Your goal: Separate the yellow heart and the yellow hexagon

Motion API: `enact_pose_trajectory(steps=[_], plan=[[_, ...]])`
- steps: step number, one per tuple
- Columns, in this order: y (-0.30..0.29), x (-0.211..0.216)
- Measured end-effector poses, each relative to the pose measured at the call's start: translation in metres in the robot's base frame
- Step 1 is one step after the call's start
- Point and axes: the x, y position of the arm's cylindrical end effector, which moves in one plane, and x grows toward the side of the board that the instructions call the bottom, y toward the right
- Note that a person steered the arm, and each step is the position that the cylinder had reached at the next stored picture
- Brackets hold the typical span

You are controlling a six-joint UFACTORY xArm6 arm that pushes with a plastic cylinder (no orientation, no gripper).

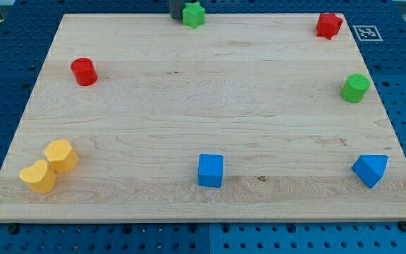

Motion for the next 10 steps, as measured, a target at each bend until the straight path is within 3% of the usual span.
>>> enact_pose_trajectory(steps=[1,3,5,9,10], plan=[[0.022,0.000],[-0.028,0.031],[-0.031,0.113],[-0.029,0.330],[-0.029,0.343]])
